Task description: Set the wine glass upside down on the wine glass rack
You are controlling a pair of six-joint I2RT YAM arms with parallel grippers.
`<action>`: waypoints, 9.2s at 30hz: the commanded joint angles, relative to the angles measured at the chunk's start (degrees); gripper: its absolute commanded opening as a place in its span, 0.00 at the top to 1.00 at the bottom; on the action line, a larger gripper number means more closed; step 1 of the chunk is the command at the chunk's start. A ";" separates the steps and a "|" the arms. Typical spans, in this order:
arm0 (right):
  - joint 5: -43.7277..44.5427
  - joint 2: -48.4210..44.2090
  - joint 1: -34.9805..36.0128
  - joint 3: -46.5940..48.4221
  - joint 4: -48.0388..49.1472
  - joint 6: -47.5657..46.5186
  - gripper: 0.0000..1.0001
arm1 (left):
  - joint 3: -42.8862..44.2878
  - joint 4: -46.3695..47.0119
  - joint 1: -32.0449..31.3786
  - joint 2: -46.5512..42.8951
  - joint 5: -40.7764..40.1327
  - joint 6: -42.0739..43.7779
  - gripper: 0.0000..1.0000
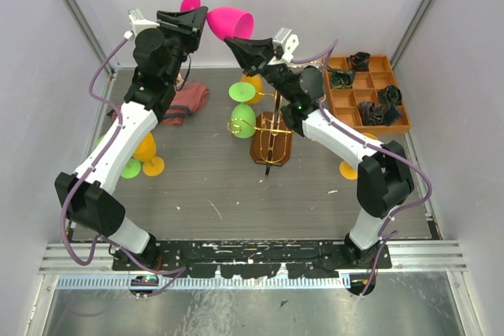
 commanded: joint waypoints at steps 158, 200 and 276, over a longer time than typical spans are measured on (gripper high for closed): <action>24.54 -12.85 -17.75 4.84 -49.81 -19.76 0.00 | -67.25 62.54 -22.80 -17.96 -4.19 69.60 1.00; 25.88 -13.10 -17.93 4.37 -51.05 -20.46 0.00 | -75.92 31.39 -22.82 -39.04 2.23 65.15 0.19; 29.09 -12.76 -18.31 9.20 -63.26 -18.16 0.00 | -27.61 -50.80 4.85 -11.21 -12.22 52.02 0.51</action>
